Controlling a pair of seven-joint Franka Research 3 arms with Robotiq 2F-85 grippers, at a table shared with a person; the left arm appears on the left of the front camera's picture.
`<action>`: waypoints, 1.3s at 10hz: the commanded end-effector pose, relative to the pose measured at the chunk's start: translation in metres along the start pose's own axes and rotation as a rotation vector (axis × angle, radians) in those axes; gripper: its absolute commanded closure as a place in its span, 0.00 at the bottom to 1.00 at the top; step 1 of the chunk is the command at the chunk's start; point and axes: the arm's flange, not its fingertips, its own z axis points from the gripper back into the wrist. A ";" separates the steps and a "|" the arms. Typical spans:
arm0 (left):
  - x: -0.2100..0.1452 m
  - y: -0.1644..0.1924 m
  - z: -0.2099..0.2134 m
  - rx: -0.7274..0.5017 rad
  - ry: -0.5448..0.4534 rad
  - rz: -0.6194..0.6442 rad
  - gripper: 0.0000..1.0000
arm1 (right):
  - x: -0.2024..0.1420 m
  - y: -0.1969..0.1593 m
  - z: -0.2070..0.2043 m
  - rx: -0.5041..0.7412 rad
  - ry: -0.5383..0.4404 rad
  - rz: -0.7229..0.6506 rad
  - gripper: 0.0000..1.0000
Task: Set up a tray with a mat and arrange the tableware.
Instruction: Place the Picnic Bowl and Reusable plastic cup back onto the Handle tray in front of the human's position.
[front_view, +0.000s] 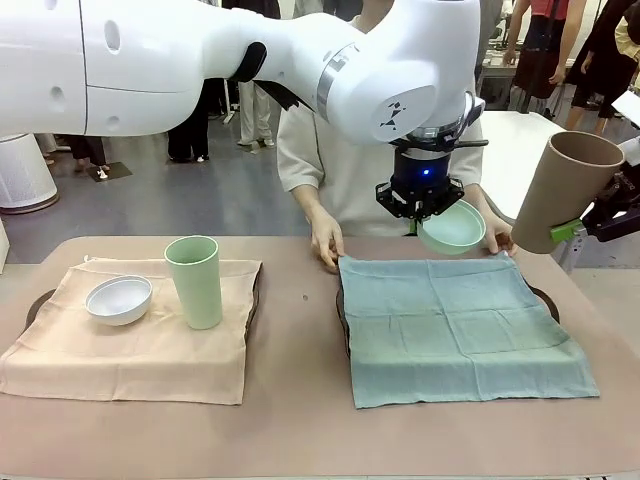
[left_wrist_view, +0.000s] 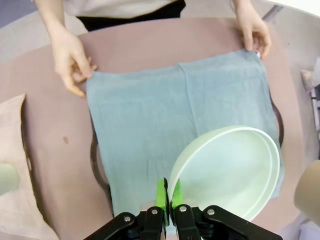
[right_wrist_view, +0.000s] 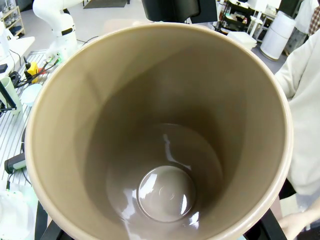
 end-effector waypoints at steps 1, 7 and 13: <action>0.003 0.001 0.003 -0.014 0.009 -0.012 1.00 | 0.001 -0.004 0.000 -0.013 -0.012 0.017 0.80; 0.000 0.000 0.000 0.000 0.000 0.000 0.96 | 0.000 0.000 0.000 0.000 0.000 0.000 0.20; -0.010 0.064 -0.083 -0.105 0.316 0.049 0.96 | -0.059 -0.038 -0.081 0.122 0.066 0.047 0.20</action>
